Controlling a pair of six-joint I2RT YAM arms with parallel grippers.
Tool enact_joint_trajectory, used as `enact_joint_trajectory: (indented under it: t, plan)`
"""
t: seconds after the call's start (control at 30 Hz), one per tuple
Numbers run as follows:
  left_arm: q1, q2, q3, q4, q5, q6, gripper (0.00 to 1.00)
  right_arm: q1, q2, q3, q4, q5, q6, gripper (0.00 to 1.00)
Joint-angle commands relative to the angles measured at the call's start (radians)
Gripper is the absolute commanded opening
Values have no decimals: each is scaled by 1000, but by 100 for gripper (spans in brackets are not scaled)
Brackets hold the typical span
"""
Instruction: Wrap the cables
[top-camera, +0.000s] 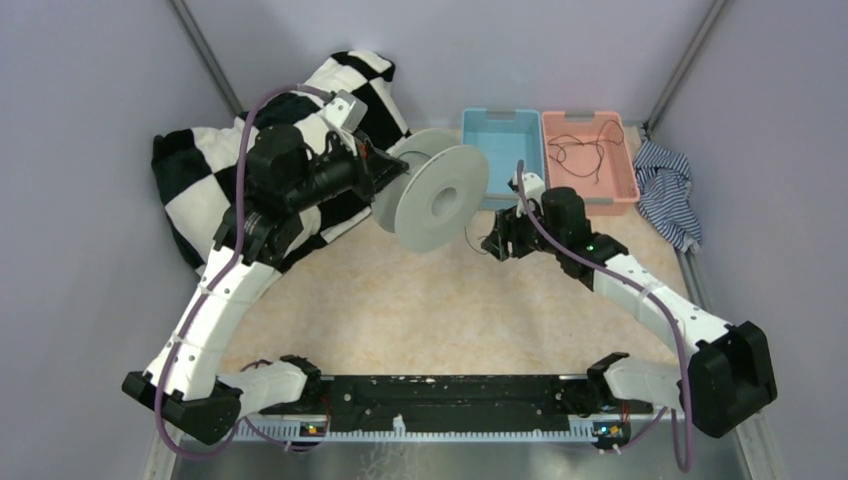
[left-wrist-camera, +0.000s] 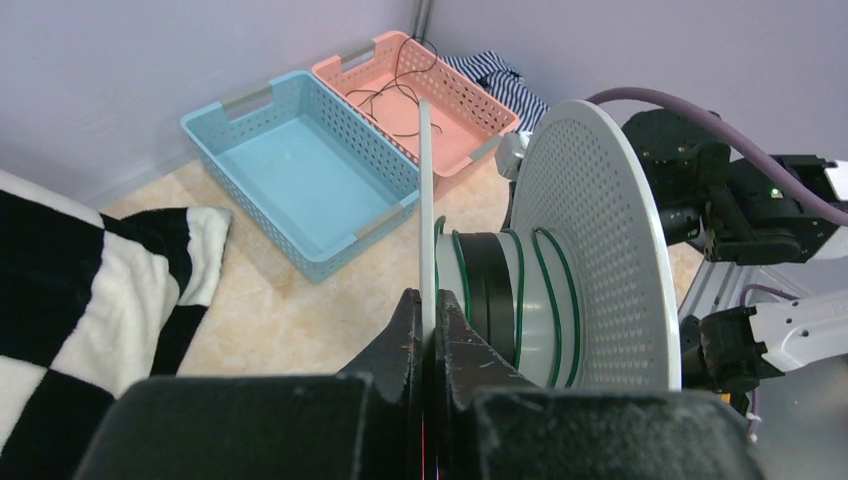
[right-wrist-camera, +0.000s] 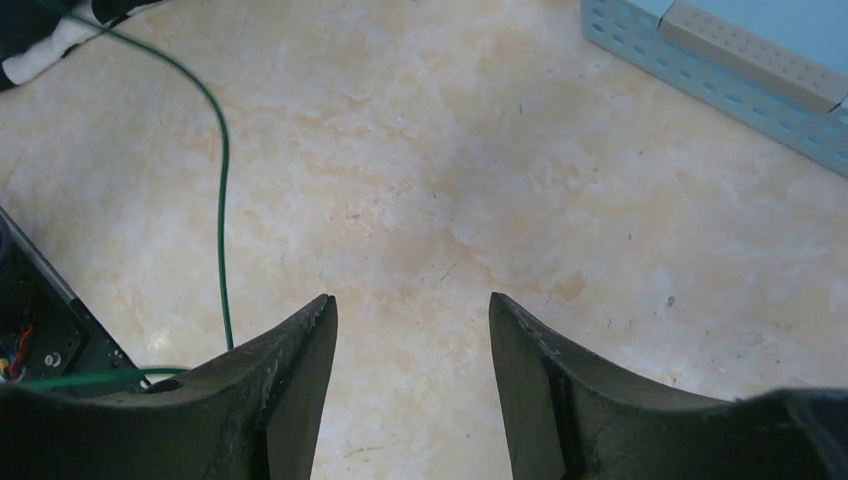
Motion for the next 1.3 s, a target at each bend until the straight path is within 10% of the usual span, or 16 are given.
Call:
enact_joint_trajectory:
  t: [0.0,0.43,0.73,1.27]
  plan:
    - [4,-4,67,54,-32,-38,0,-5,-68,-10,103,48,46,59]
    - [5,-28,83,106,-139,-75,0,-6,-354,-162,223,59,167,70]
    - [4,-21,76,133,-142,-105,0,-6,-314,-227,512,-44,438,72]
    - [4,-14,72,150,-131,-124,0,-4,-144,-265,746,77,435,68]
